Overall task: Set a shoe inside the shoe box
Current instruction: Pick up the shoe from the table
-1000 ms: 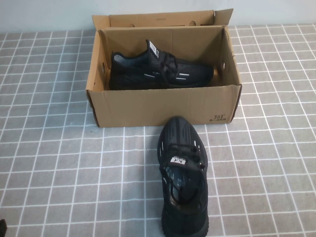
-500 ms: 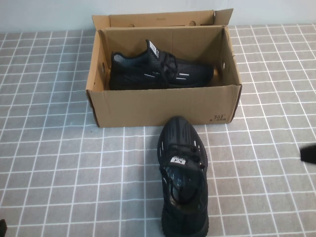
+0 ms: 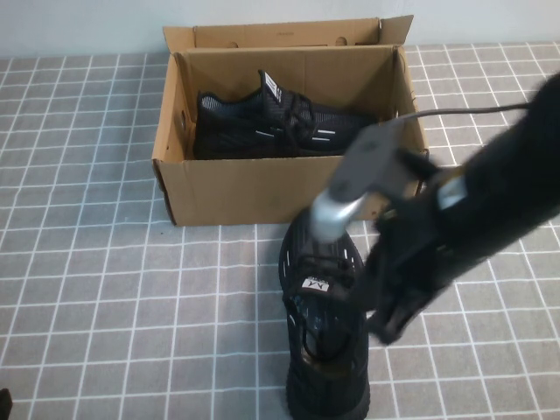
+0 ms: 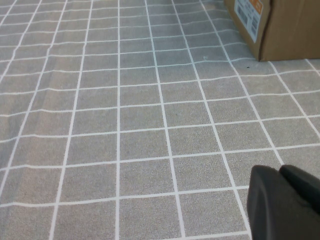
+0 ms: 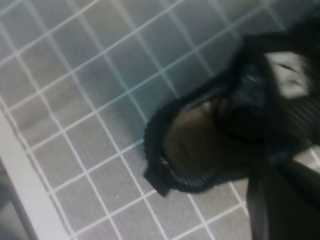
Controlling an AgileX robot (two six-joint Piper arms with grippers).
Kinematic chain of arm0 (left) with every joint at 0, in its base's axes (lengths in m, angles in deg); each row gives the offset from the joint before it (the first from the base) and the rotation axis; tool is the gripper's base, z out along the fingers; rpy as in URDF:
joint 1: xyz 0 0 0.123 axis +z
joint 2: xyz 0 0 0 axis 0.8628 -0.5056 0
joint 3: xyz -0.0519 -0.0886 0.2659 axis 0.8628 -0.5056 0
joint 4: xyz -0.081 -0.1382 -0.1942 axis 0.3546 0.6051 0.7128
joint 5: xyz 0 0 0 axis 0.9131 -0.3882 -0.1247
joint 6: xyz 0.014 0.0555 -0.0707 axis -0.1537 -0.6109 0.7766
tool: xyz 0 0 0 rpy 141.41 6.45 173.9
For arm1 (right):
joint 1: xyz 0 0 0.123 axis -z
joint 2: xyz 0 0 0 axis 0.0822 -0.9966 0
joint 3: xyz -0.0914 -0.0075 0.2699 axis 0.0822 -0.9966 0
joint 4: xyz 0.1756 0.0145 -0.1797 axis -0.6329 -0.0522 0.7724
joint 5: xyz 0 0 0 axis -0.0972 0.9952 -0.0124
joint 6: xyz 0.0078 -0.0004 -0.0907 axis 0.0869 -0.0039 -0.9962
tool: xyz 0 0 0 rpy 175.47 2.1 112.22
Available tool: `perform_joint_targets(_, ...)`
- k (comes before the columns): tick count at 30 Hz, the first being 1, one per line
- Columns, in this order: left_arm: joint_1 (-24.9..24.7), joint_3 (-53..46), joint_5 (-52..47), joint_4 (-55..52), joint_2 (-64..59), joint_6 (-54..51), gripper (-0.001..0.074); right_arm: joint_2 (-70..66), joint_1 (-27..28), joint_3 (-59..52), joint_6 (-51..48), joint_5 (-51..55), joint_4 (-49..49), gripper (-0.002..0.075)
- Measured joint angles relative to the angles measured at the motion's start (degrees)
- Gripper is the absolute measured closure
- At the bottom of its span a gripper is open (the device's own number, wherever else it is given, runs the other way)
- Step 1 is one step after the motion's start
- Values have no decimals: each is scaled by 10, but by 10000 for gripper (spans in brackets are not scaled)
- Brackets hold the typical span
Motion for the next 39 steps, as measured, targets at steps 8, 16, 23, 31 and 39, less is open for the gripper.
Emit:
perform_joint_targets(8, 0, 0, 0, 0, 0, 0, 736, -70, -61, 54, -77, -7, 45, 443)
perform_joint_targets(16, 0, 0, 0, 0, 0, 0, 736, -121, -61, 56, -88, -69, 93, 267)
perform_joint_targets(23, 0, 0, 0, 0, 0, 0, 736, -153, -63, 56, -47, -97, 205, 259)
perform_joint_targets(31, 0, 0, 0, 0, 0, 0, 736, -158, -63, 56, -28, -124, 222, 303)
perform_joint_targets(39, 0, 0, 0, 0, 0, 0, 736, -158, -63, 56, -28, -136, 221, 468)
